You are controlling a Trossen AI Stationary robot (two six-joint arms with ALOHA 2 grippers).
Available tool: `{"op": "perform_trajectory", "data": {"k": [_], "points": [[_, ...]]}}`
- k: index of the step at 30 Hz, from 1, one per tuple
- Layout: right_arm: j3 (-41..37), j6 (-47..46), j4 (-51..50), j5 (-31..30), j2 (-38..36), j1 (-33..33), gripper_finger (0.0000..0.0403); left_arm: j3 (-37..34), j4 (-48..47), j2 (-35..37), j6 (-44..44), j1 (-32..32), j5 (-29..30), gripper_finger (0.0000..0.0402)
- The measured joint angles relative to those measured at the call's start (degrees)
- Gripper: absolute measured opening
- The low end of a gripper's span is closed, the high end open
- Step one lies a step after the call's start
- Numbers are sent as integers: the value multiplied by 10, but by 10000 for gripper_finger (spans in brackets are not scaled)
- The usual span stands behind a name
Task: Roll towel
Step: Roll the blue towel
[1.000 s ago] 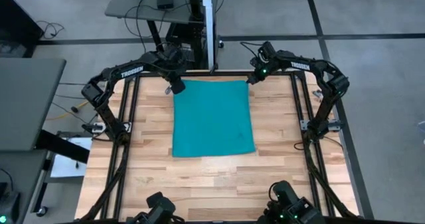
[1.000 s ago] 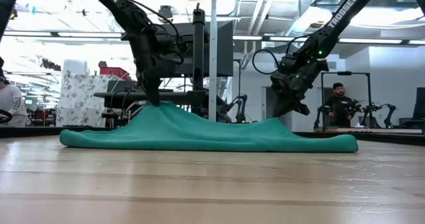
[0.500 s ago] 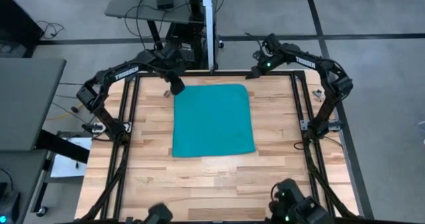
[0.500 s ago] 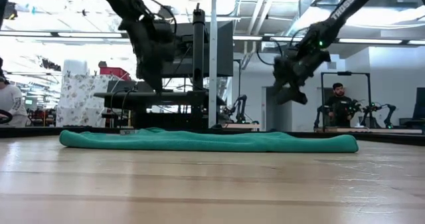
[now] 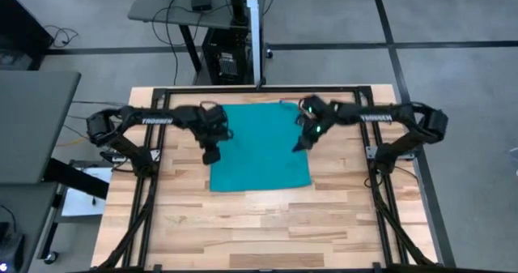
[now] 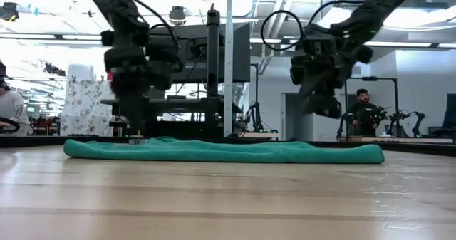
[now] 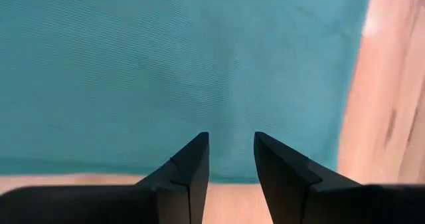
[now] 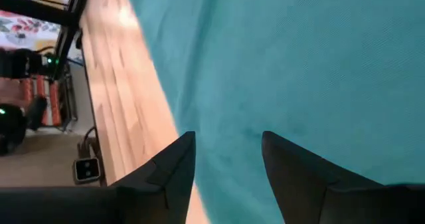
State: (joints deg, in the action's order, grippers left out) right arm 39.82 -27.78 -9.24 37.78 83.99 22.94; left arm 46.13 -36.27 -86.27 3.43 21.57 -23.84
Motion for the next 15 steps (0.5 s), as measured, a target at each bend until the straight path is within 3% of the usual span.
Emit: {"op": "perform_trajectory", "data": {"k": [6,15], "points": [[-52,-77,55,-112,15,-85,148,-74,83,0,-72,-60,0,102],[-52,-46,28,-141,52,-89,147,-95,75,1,-117,-110,2,102]]}}
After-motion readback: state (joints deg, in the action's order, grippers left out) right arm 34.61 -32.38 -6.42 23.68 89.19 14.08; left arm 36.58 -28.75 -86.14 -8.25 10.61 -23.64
